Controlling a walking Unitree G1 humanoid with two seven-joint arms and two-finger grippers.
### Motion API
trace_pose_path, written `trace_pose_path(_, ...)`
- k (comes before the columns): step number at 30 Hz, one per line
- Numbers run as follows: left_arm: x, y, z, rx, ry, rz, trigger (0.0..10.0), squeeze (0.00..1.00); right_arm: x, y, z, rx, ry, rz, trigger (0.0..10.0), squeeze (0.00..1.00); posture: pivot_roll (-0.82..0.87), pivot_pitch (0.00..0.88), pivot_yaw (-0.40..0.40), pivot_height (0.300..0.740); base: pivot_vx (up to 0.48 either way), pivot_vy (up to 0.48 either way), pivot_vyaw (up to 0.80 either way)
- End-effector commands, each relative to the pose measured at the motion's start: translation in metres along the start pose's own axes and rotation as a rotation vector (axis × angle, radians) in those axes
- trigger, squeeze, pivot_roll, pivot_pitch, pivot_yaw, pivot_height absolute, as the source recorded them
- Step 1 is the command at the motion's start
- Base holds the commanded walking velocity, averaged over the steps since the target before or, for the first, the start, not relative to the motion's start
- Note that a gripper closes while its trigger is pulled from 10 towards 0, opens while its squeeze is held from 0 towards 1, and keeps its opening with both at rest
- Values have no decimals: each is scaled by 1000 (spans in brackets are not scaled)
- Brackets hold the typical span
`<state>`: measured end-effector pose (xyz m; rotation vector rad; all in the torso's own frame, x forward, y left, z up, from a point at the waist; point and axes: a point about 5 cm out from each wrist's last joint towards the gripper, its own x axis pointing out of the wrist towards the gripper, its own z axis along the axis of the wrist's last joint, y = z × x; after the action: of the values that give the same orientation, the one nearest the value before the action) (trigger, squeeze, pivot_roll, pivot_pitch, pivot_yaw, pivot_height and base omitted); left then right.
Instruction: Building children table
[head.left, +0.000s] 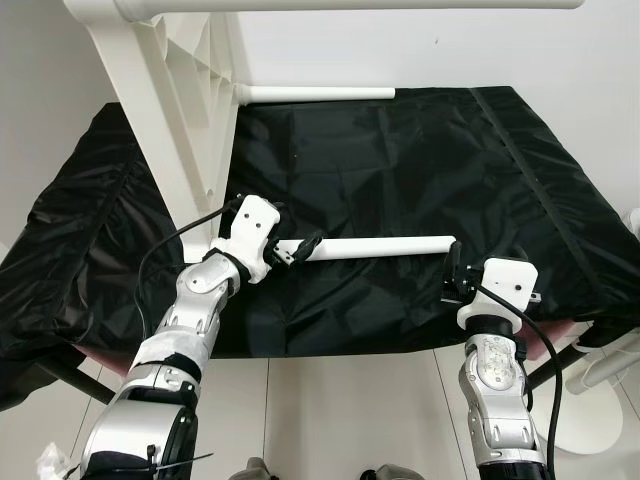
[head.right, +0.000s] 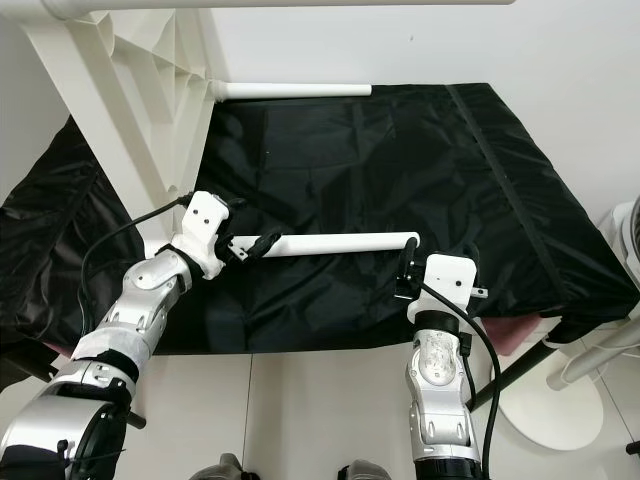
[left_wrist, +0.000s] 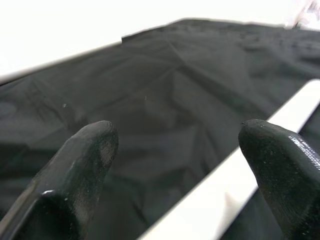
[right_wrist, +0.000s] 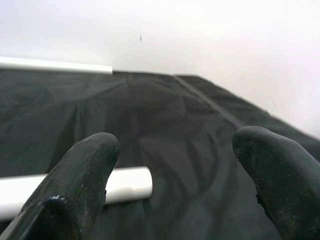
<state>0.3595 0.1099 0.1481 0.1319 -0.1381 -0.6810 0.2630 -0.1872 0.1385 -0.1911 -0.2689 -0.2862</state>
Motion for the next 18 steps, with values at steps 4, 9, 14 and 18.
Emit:
trace_pose_path(4, 1, 10, -8, -91, 56, 181, 10000, 0, 2, 0, -1, -26, 0, 24, 10000, 0, -42, 0, 90, 740, 0, 0, 0)
trace_pose_path(9, 3, 9, -8, -107, 60, 203, 10000, 0, 2, 3, -2, -56, -17, 66, 10000, 0, -56, 0, 121, 740, 0, 0, 0)
trace_pose_path(14, 7, 11, -3, -32, 46, 262, 10000, 0, 5, 5, -2, -59, -37, 55, 10000, 0, -55, 0, 144, 740, 0, 0, 0)
trace_pose_path(18, 10, 11, -2, -36, 51, 260, 10000, 0, 8, 12, 1, -53, -49, 45, 10000, 0, -54, 0, 157, 740, 0, 0, 0)
